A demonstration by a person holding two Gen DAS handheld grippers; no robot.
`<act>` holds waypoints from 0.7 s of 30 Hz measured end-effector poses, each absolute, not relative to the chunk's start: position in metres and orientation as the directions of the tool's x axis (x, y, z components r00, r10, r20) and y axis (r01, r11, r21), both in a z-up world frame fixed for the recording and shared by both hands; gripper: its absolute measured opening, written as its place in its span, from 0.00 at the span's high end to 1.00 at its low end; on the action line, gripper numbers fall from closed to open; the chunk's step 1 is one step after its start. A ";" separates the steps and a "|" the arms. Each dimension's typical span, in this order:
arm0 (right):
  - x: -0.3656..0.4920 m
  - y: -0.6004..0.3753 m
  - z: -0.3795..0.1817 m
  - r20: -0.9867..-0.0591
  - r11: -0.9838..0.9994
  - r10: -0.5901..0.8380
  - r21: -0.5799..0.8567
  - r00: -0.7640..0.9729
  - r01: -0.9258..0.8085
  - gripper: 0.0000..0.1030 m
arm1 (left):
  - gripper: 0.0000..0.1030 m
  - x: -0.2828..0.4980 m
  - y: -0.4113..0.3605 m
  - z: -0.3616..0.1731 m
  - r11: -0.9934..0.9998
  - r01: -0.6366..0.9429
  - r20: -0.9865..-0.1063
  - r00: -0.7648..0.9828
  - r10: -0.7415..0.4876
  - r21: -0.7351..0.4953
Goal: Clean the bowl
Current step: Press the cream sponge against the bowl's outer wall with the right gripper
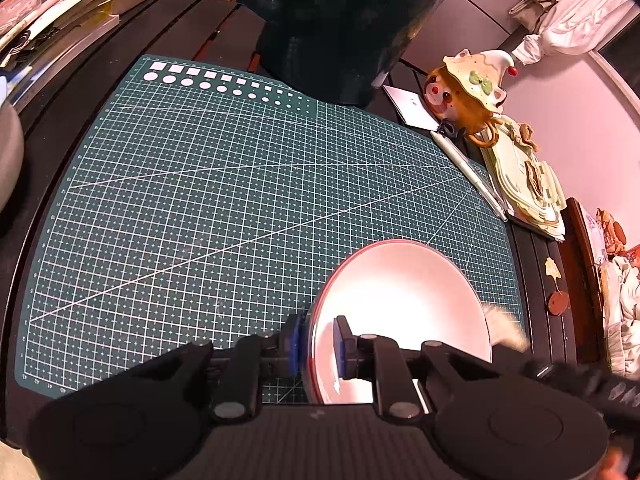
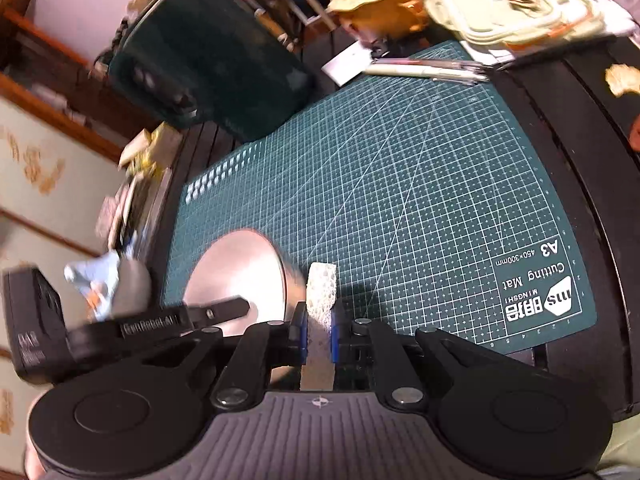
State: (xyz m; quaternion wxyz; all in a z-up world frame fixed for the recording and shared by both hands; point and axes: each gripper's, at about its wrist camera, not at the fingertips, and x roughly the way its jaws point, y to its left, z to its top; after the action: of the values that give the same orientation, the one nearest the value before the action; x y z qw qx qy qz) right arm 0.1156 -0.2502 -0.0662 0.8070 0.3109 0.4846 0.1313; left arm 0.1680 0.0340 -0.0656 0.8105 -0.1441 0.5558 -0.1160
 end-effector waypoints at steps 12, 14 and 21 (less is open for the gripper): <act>0.115 -0.253 -0.062 -0.692 0.761 0.510 0.640 0.511 0.107 0.90 | 0.85 0.169 0.033 -0.066 0.934 0.033 -0.869 0.355 -0.345 -0.357; 0.114 -0.253 -0.055 -0.678 0.765 0.507 0.638 0.533 0.084 0.90 | 0.85 0.169 0.033 -0.066 0.933 0.033 -0.870 0.353 -0.345 -0.357; 0.115 -0.248 -0.064 -0.704 0.769 0.521 0.633 0.483 0.094 0.90 | 0.85 0.169 0.032 -0.068 0.934 0.036 -0.871 0.349 -0.345 -0.355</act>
State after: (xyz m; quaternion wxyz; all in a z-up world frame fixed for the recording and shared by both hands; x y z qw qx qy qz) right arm 0.1148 -0.2479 -0.0644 0.8021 0.3130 0.4909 0.1332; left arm 0.1688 0.0321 -0.0676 0.8096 -0.1383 0.5582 -0.1177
